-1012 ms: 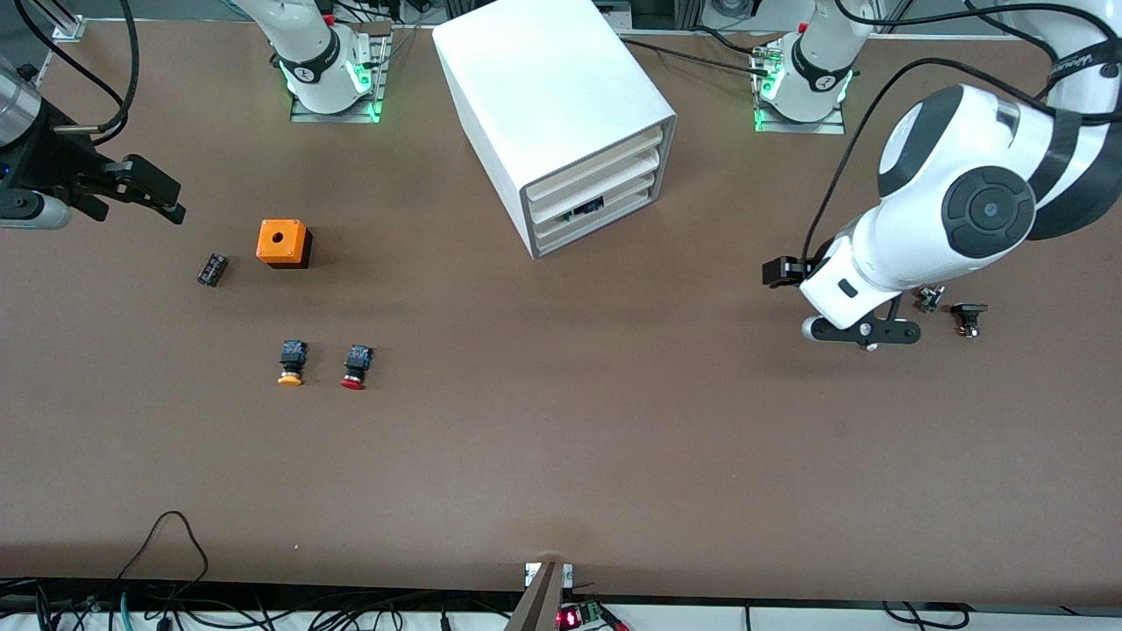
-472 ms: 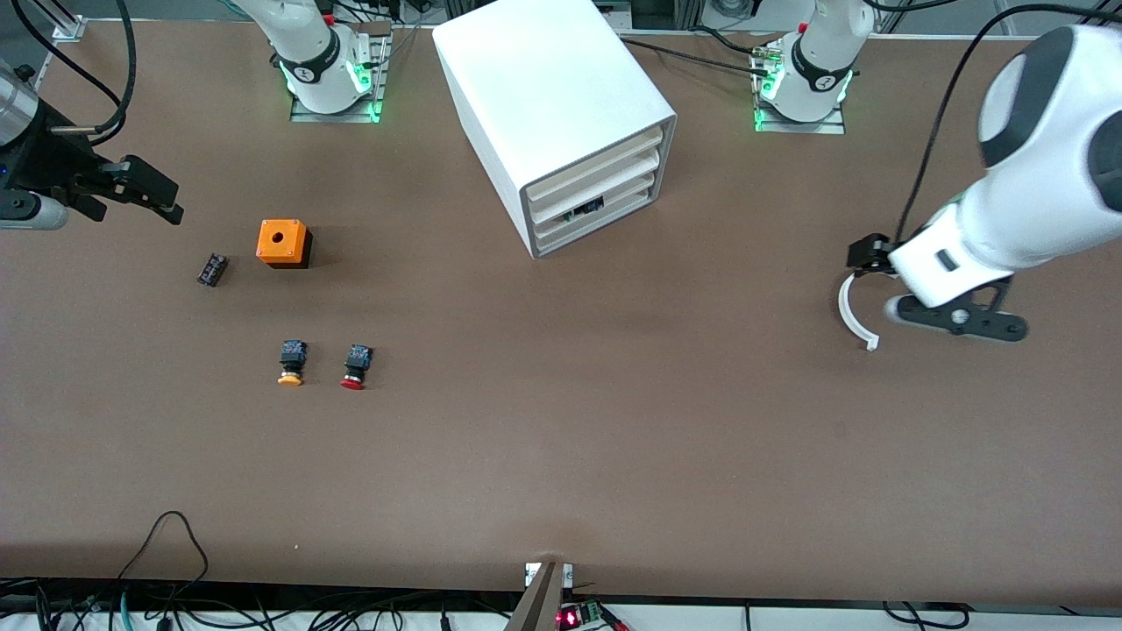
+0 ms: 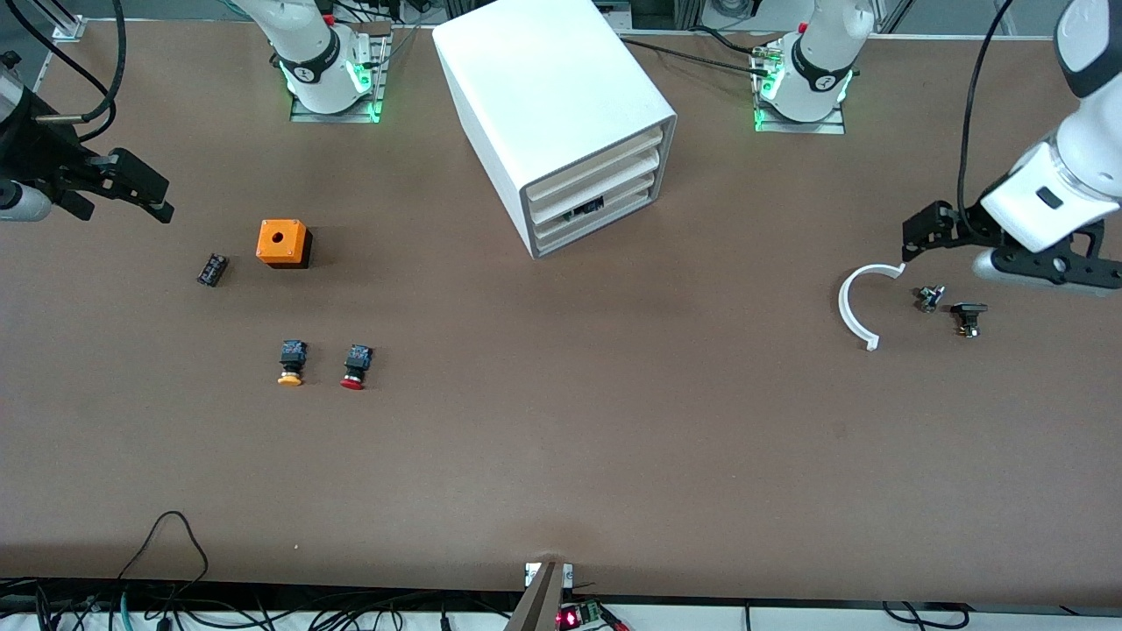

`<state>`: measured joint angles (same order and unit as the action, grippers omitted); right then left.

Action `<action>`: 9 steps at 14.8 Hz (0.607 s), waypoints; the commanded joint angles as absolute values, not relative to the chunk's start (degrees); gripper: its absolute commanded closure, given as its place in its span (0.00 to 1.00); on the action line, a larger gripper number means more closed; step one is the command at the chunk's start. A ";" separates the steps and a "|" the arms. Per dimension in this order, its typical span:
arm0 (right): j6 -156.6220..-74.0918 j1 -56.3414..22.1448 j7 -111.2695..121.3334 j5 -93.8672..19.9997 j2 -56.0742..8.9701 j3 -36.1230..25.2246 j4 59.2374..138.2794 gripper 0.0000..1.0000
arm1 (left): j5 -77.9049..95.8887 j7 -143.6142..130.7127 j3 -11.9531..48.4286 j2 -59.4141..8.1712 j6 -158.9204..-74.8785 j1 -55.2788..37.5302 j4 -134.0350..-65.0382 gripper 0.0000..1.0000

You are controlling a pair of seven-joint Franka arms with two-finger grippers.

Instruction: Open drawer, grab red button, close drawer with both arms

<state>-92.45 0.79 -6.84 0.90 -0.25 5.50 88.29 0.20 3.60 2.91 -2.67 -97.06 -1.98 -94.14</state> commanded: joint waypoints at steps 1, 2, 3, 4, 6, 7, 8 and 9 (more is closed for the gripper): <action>-92.11 1.14 -7.29 2.37 -0.62 6.24 87.19 0.01 | -1.05 3.87 2.02 -0.17 -98.01 -3.16 -97.56 0.00; -92.11 1.14 -7.29 2.37 -0.62 6.24 87.10 0.01 | -1.32 3.26 2.02 -0.78 -97.48 -3.16 -97.21 0.00; -92.02 1.14 -7.29 2.37 -0.62 6.24 87.10 0.01 | -1.32 2.64 2.20 -0.79 -97.21 -3.16 -96.77 0.00; -91.93 1.14 -7.29 2.37 -0.62 6.24 87.10 0.01 | -1.32 2.38 2.28 -0.79 -97.03 -3.16 -96.77 0.00; -91.67 1.14 -7.29 2.37 -0.62 6.24 87.10 0.01 | -1.32 2.37 2.29 -0.88 -97.03 -3.16 -96.77 0.00; -91.76 1.14 -7.29 2.37 -0.62 6.24 87.10 0.01 | -1.32 2.37 2.29 -0.97 -97.03 -3.16 -96.77 0.00; -91.93 1.14 -7.03 2.29 -0.62 6.24 87.10 0.01 | -1.32 2.37 2.20 -0.97 -97.03 -3.16 -96.77 0.00; -91.76 1.14 -7.03 2.29 -0.62 6.24 87.10 0.01 | -1.32 2.46 2.20 -0.97 -96.94 -3.16 -96.77 0.00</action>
